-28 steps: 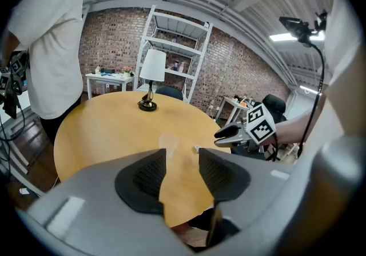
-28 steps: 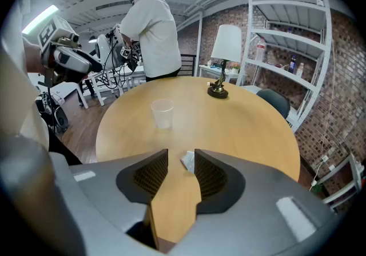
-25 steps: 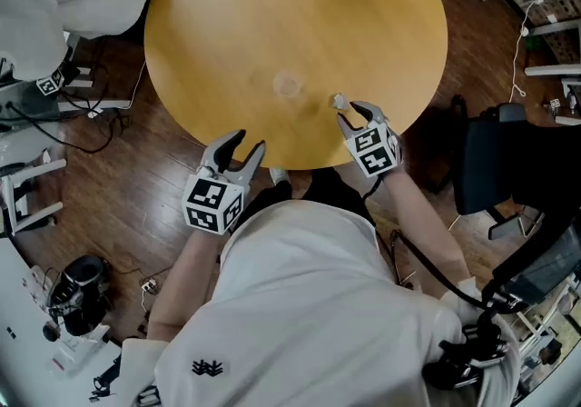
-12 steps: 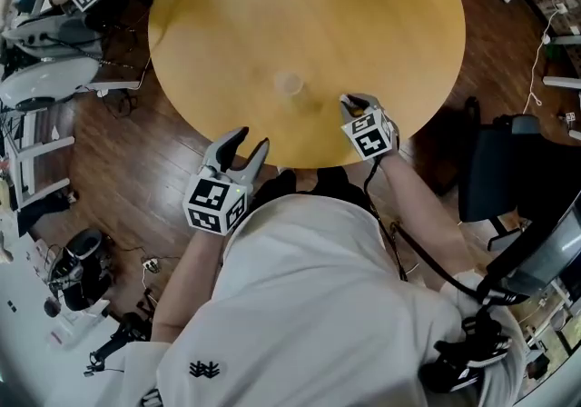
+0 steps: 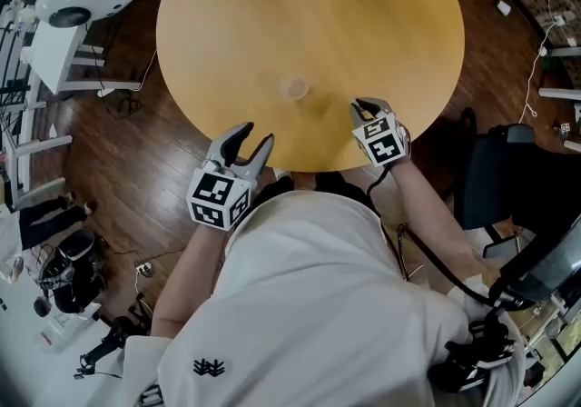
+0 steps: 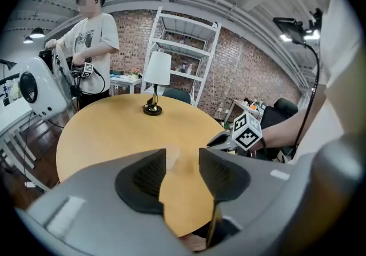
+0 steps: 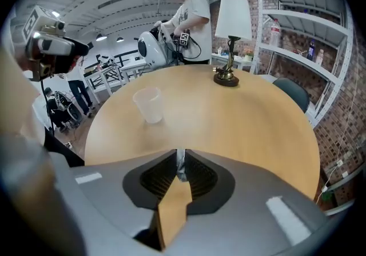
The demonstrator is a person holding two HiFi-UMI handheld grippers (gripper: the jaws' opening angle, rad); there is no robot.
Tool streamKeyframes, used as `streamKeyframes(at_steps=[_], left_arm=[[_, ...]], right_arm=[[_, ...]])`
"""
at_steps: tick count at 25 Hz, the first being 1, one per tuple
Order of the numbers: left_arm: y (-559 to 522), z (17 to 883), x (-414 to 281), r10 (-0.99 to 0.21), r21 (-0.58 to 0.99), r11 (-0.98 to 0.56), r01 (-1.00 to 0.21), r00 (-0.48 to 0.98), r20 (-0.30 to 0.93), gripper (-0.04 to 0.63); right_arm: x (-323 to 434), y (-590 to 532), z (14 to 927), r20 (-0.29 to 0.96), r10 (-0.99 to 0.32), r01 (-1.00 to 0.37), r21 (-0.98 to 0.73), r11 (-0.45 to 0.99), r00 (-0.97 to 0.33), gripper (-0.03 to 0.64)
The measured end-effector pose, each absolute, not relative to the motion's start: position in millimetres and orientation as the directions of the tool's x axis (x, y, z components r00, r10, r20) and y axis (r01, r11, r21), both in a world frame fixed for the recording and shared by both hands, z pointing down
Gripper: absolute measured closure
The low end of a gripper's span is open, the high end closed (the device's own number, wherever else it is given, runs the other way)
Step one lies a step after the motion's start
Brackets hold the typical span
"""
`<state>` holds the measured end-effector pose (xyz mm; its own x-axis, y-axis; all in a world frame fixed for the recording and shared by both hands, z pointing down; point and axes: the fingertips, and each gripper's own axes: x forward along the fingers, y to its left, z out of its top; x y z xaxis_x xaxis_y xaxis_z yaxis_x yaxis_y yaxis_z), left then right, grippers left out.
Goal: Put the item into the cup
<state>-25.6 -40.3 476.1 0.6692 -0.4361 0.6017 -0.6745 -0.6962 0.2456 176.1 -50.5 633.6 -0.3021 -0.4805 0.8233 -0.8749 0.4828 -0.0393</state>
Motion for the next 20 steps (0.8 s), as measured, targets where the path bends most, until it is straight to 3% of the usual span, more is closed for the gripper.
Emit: streamKeyframes(at_steps=[11, 20], left_arm=[[-41, 469, -55, -0.48, 0.245, -0.683, -0.688, 0.675, 0.56, 0.433], [-35, 466, -81, -0.541, 0.246, -0.621, -0.744, 0.635, 0.552, 0.433]], right_arm=[[124, -79, 528, 0.731, -0.575, -0.819, 0.039, 0.572, -0.367, 0.572], [68, -104, 516, 0.708, -0.543, -0.732, 0.055, 0.679, -0.451, 0.572]])
